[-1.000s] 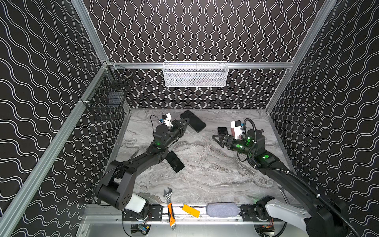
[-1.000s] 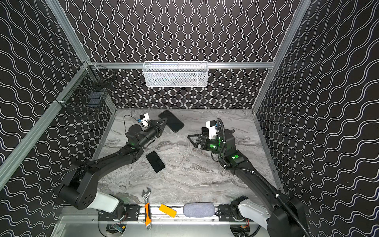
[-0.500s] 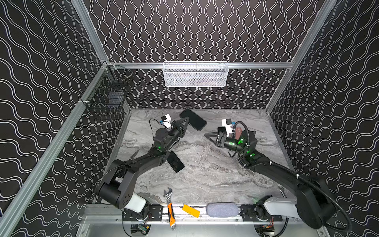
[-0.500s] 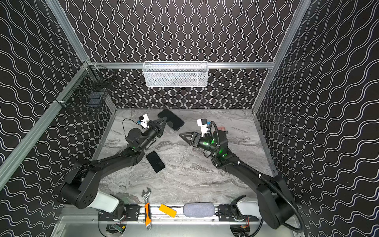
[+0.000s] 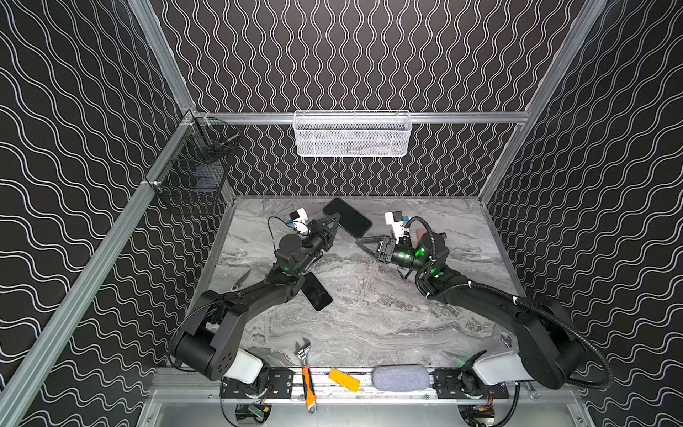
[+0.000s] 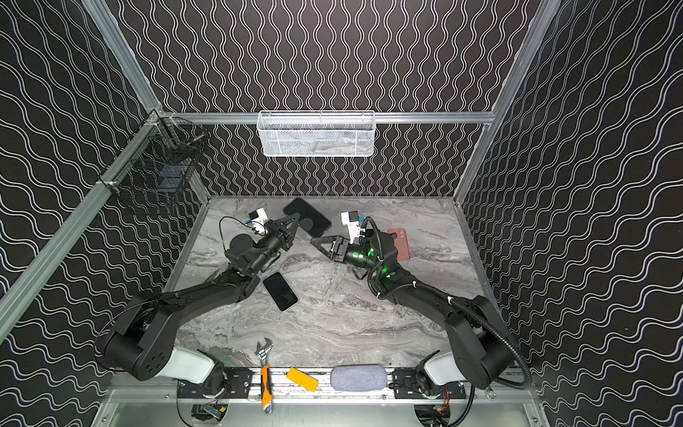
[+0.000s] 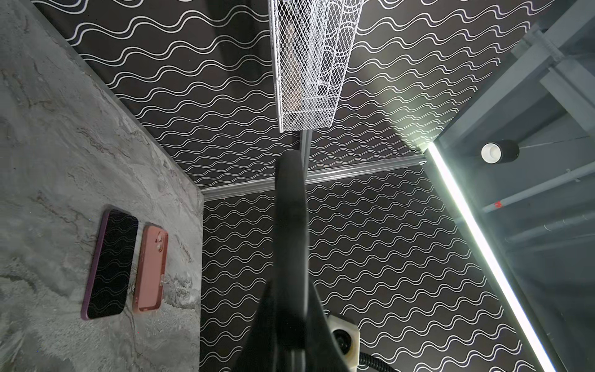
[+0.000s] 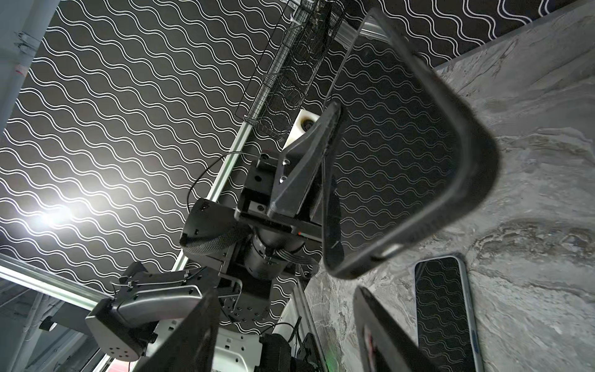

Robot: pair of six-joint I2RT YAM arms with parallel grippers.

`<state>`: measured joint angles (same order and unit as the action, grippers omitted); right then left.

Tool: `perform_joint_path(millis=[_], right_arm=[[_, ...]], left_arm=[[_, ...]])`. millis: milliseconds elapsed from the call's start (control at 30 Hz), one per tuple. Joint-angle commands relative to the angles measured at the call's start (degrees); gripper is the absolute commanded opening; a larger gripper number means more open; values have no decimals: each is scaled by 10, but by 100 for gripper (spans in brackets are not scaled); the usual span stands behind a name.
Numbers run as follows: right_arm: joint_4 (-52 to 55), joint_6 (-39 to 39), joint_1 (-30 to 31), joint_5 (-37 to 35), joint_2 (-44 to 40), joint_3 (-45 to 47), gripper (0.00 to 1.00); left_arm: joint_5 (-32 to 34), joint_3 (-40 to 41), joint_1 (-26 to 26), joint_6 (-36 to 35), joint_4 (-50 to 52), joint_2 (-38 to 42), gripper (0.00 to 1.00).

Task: Take the phone out of the phone case
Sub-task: Remove the phone case from the phone.

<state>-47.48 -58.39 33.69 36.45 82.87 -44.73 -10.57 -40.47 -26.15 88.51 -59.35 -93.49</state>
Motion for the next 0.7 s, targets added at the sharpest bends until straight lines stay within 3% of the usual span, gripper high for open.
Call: perform_joint_path(millis=[0,667], right_arm=[[-48,-16,2,-6,6,-5,63],[-105,-33,8,-8,57,-16,33]], left_arm=[[2,-2,-1,5,-44,5,0],[1,2,-6,1,-44,4,0]])
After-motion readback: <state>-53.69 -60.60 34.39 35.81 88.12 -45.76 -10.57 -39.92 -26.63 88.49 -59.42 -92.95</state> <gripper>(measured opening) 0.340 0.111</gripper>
